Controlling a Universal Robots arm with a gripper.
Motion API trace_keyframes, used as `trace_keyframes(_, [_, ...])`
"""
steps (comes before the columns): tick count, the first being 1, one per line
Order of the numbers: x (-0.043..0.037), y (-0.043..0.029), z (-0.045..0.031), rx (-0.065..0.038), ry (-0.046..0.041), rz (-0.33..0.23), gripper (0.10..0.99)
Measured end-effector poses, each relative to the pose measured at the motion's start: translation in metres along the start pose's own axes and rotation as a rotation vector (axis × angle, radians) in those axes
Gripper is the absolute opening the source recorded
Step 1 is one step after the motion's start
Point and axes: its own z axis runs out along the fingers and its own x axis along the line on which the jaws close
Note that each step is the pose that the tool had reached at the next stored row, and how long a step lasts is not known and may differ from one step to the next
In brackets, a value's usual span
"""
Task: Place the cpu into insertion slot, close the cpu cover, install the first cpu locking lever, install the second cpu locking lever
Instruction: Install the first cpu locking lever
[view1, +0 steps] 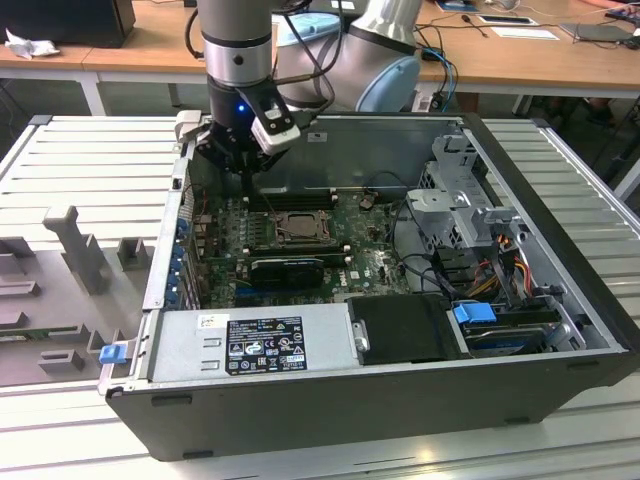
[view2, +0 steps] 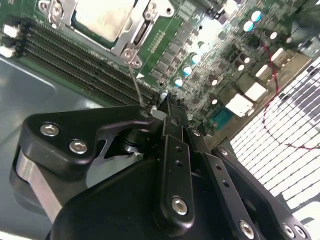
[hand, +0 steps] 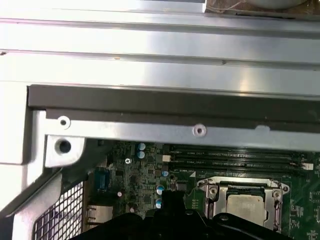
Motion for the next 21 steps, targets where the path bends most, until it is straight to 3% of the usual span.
trace_keyframes(3, [-0.0017, 0.0016, 0.0001, 0.0, -0.0006, -0.004, 0.106])
trace_keyframes(5, [-0.0072, 0.0015, 0.0, 0.0, -0.0007, -0.004, 0.106])
trace_keyframes(12, [-0.0416, -0.0001, 0.0003, 0.0, -0.0007, -0.004, 0.106])
trace_keyframes(14, [-0.0564, -0.0008, 0.0011, 0.0, -0.0007, -0.004, 0.106])
trace_keyframes(16, [-0.0651, -0.0013, 0.0016, 0.0, -0.0008, -0.004, 0.106])
trace_keyframes(18, [-0.0652, -0.0015, 0.0018, -0.006, -0.0012, -0.004, 0.106])
trace_keyframes(21, [-0.0653, -0.0017, 0.0027, -0.035, -0.0041, -0.004, 0.106])
